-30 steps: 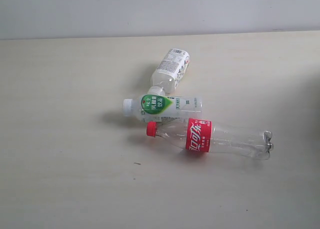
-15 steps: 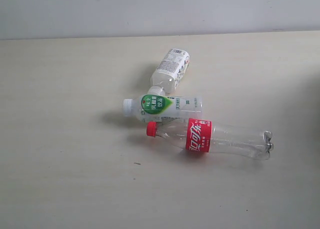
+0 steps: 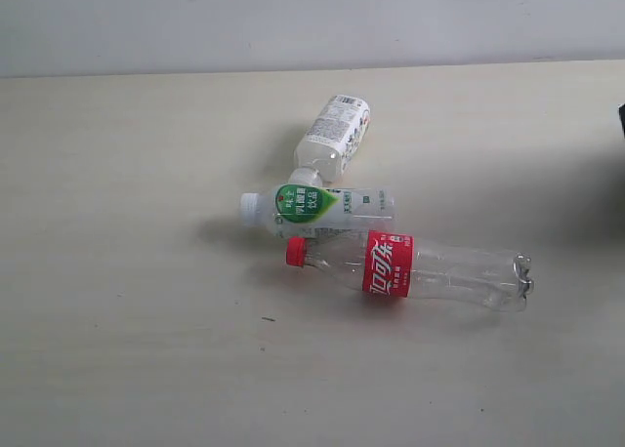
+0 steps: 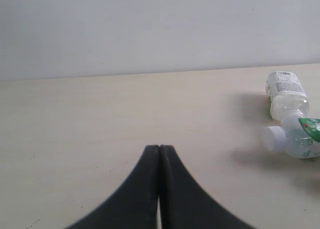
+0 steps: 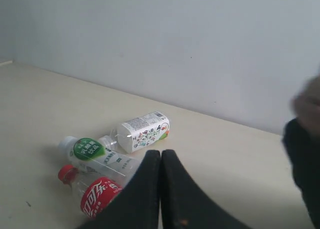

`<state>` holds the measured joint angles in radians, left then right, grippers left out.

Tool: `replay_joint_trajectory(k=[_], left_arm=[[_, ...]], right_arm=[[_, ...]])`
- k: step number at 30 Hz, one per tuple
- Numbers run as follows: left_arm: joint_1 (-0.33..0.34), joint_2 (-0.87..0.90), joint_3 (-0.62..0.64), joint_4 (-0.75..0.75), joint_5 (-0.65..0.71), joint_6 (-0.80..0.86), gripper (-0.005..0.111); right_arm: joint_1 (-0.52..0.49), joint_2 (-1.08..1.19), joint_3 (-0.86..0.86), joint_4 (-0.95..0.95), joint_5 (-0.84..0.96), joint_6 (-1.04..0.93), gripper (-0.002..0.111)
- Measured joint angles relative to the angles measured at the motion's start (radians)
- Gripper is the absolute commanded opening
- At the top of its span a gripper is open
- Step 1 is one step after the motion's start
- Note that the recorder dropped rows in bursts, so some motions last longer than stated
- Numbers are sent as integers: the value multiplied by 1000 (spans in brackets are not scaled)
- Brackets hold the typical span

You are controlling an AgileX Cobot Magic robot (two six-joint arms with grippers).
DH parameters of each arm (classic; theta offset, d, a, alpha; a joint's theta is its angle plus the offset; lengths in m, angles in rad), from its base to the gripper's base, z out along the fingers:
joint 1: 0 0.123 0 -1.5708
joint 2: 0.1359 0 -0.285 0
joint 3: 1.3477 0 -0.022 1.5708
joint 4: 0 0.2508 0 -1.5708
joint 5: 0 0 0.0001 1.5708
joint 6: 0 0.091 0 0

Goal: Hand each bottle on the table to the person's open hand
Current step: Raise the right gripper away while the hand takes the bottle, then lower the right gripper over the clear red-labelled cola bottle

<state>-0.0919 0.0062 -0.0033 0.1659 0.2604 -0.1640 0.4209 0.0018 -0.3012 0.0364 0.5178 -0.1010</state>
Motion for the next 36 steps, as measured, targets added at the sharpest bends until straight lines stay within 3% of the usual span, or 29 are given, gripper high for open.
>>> replay_joint_trajectory(k=[21,24,29,30,33,36], left_arm=[[0,0,0,0,0,0,0],[0,0,0,0,0,0,0],[0,0,0,0,0,0,0],[0,0,0,0,0,0,0],[0,0,0,0,0,0,0],[0,0,0,0,0,0,0]], right_arm=[[0,0,0,-100,-17,0,0],[0,0,0,-123,-138,3,0],[0,0,0,-3,-570,137,0],[0,0,0,0,-583,142,0],[0,9,0,6,-506,107,0],[0,208,-60,-4,-301,86,0]])
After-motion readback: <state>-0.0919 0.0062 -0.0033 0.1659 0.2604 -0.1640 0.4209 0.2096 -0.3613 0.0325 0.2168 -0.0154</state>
